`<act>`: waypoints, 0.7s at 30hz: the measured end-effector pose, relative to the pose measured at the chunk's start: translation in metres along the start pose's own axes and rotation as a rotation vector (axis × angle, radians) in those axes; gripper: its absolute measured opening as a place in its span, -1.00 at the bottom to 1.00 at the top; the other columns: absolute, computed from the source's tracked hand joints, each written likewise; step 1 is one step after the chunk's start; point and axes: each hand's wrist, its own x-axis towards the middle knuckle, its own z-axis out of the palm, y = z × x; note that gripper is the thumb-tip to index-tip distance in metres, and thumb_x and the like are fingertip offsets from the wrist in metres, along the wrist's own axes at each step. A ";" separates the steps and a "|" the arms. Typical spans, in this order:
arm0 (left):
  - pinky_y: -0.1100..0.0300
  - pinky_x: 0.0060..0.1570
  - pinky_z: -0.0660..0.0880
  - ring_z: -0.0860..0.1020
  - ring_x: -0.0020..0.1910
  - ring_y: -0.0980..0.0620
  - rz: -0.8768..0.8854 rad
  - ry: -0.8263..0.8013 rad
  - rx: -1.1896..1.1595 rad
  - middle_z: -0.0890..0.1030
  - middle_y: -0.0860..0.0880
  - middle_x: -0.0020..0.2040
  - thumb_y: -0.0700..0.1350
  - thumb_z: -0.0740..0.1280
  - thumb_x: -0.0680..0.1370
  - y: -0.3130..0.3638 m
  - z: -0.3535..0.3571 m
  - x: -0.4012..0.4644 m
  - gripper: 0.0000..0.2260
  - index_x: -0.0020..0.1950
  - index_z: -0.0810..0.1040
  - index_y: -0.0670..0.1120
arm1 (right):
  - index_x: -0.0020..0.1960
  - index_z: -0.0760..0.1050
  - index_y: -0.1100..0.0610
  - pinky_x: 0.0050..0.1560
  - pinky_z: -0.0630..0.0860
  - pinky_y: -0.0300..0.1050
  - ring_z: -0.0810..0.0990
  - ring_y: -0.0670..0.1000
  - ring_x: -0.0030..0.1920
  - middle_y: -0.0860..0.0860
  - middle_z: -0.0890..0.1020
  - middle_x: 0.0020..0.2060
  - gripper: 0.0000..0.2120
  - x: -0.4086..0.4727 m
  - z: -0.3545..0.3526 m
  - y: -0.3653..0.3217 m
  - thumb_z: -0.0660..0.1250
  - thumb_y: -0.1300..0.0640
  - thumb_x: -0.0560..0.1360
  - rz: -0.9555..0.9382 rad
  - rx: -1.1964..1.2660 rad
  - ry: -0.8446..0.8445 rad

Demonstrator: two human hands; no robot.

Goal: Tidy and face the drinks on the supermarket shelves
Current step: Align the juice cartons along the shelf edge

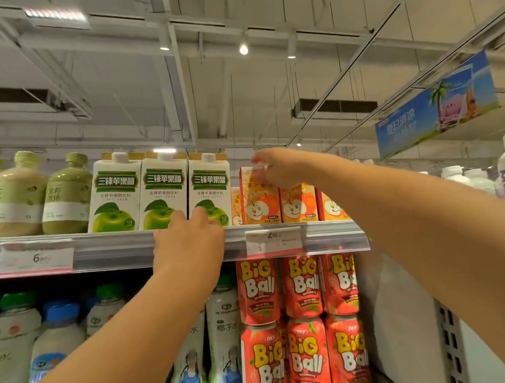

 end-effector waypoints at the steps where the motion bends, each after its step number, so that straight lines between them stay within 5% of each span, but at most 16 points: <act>1: 0.04 -0.19 0.32 0.37 0.14 -0.14 0.002 -0.002 0.005 0.38 -0.06 0.17 -0.06 0.47 0.45 0.000 0.000 0.000 -0.56 0.27 0.41 -0.05 | 0.48 0.28 -0.01 0.21 0.45 0.05 0.47 0.13 0.31 0.06 0.47 0.36 -0.49 -0.004 -0.003 0.008 0.24 -0.13 0.58 -0.003 0.015 0.064; 5: 0.03 -0.17 0.38 0.37 0.15 -0.14 -0.003 -0.013 0.000 0.37 -0.06 0.17 -0.07 0.47 0.45 0.001 0.000 0.002 -0.56 0.27 0.41 -0.05 | 0.44 0.31 -0.10 0.40 0.11 0.24 0.34 0.19 0.41 0.07 0.53 0.31 -0.30 -0.023 -0.010 0.055 -0.08 -0.47 0.48 0.149 -0.371 0.228; 7: 0.01 -0.13 0.44 0.37 0.16 -0.14 -0.005 -0.020 0.002 0.36 -0.05 0.19 -0.06 0.46 0.45 0.001 -0.001 0.003 -0.55 0.28 0.40 -0.03 | 0.44 0.30 -0.07 0.36 0.24 0.26 0.40 0.20 0.35 0.11 0.51 0.31 -0.31 -0.032 -0.004 0.068 -0.15 -0.44 0.51 0.197 -0.293 0.140; 13: 0.02 -0.13 0.44 0.37 0.16 -0.12 -0.014 -0.027 0.012 0.36 -0.05 0.16 -0.04 0.45 0.46 0.003 -0.002 0.002 -0.56 0.28 0.39 0.00 | 0.46 0.25 0.01 0.30 0.30 0.28 0.29 0.20 0.37 0.11 0.35 0.37 -0.49 -0.033 0.005 0.074 0.04 -0.22 0.61 0.158 -0.245 0.129; 21: 0.04 -0.18 0.39 0.38 0.16 -0.12 -0.008 -0.024 0.025 0.36 -0.06 0.17 -0.03 0.43 0.47 0.002 -0.004 0.000 -0.58 0.28 0.39 -0.01 | 0.41 0.25 0.01 0.24 0.24 0.26 0.28 0.15 0.34 0.08 0.36 0.31 -0.39 -0.023 0.024 0.085 -0.03 -0.36 0.54 0.143 -0.281 0.270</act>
